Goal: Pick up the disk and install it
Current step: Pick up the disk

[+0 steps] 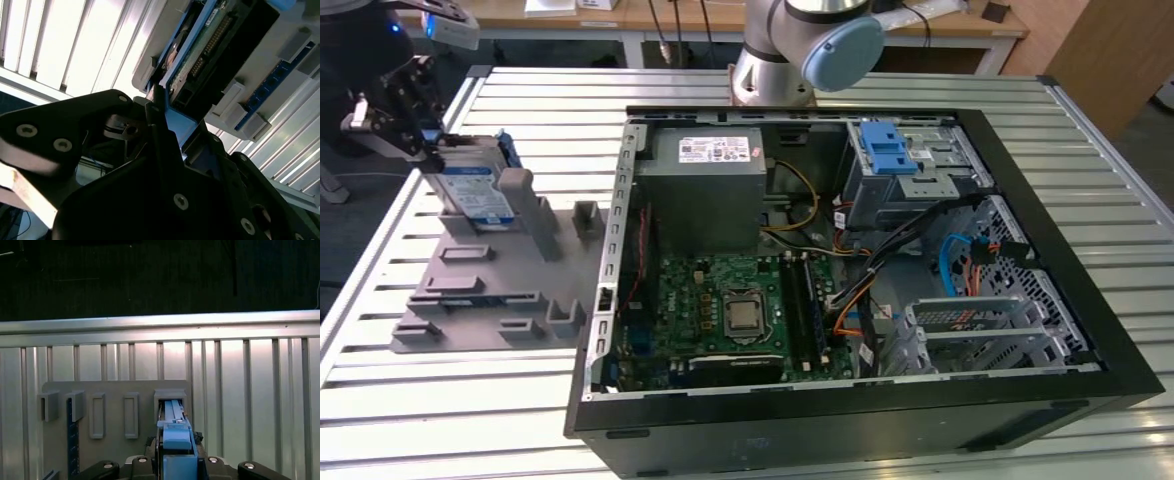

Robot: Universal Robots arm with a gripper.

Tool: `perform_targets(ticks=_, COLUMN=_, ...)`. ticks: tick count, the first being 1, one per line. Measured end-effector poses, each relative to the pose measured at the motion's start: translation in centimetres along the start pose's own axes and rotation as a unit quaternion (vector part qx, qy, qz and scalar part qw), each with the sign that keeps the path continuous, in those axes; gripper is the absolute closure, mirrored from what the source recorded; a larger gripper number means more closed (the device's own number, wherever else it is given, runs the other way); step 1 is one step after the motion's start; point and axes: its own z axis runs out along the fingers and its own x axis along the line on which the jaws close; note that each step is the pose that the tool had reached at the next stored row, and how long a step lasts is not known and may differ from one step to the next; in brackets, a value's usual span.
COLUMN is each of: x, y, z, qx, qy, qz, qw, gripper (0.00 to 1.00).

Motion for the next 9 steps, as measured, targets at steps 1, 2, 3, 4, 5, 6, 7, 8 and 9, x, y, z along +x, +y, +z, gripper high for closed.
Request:
perform_targets(ticks=1, x=0.01, y=0.00, z=0.00, qx=0.0002, qy=0.0010, qz=-0.004, qw=1.0000, gripper=0.63)
perform_targets(ticks=2, x=0.01, y=0.00, z=-0.01, qx=0.0001, qy=0.0011, qz=-0.004, qw=1.0000, gripper=0.63)
perform_targets(ticks=3, x=0.01, y=0.00, z=-0.01, qx=0.0001, qy=0.0011, qz=-0.004, qw=1.0000, gripper=0.63)
perform_targets(ticks=4, x=0.00, y=0.00, z=-0.01, qx=0.0001, qy=0.0011, qz=-0.004, qw=1.0000, gripper=0.63)
perform_targets(ticks=5, x=0.00, y=0.00, z=0.00, qx=0.0001, qy=0.0011, qz=-0.004, qw=1.0000, gripper=0.63)
perform_targets(ticks=6, x=0.00, y=0.00, z=0.00, qx=0.0001, qy=0.0011, qz=-0.004, qw=1.0000, gripper=0.63)
perform_targets(ticks=7, x=0.00, y=0.00, z=0.00, qx=0.0001, qy=0.0011, qz=-0.004, qw=1.0000, gripper=0.63)
perform_targets(ticks=8, x=0.00, y=0.01, z=0.00, qx=0.0001, qy=0.0010, qz=-0.004, qw=1.0000, gripper=0.63)
perform_targets(ticks=9, x=0.00, y=0.03, z=0.00, qx=0.0002, qy=0.0011, qz=-0.004, qw=1.0000, gripper=0.63)
